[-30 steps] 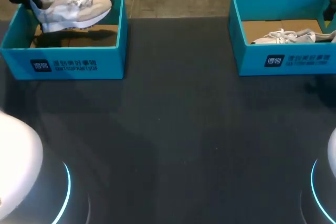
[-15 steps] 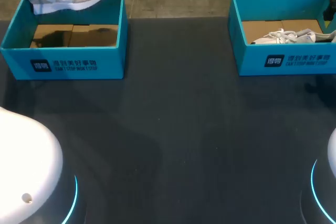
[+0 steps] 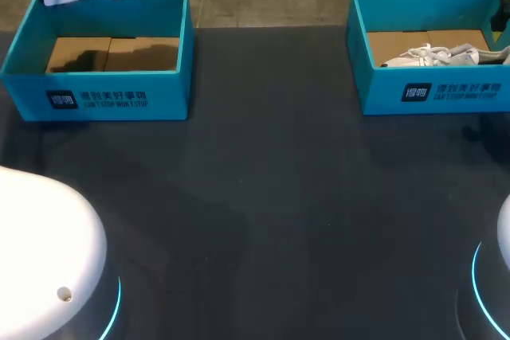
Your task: Take the shoe out of the shoebox, open the shoe tongue, remove and reinsert the insole, then place the shoe into the shoebox
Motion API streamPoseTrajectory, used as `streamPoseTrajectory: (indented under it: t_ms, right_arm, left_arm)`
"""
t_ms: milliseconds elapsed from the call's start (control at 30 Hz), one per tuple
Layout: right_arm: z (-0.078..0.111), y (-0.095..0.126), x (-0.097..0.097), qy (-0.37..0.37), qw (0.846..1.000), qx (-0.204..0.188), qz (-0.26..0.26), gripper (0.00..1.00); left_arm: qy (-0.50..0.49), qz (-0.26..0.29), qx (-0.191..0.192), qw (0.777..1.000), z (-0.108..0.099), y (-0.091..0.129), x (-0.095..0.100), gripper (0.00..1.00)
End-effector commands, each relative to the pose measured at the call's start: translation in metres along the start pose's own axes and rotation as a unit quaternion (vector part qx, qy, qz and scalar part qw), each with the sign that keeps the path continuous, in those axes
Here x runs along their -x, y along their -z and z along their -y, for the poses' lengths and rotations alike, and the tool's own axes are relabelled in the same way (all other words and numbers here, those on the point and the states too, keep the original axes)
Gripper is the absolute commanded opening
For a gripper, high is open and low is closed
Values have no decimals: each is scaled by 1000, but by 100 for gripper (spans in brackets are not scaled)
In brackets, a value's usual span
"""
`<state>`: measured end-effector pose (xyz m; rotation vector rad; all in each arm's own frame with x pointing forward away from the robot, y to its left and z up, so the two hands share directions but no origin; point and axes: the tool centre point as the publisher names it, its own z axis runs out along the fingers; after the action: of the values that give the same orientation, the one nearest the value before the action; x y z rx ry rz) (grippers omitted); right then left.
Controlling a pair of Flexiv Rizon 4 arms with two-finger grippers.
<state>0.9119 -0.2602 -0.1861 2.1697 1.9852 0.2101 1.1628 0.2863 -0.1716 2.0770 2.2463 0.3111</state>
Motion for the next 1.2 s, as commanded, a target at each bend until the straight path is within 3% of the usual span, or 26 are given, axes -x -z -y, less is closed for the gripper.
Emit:
streamPoseTrajectory:
  t_ms: [33, 433, 900, 1200]
  right_arm:
    - [-1, 0, 0, 0, 1000, 0, -1, 100]
    - [-1, 0, 0, 0, 1000, 0, -1, 100]
    - [-1, 0, 0, 0, 1000, 0, -1, 100]
    - [-1, 0, 0, 0, 1000, 0, -1, 100]
  left_arm:
    - [0, 0, 5, 1000, 4, 2, 0, 0]
    - [0, 0, 5, 1000, 4, 2, 0, 0]
    - [-21, 12, -13, 1000, 77, 38, 51, 0]
    - [-13, 11, -19, 1000, 123, 50, 82, 0]
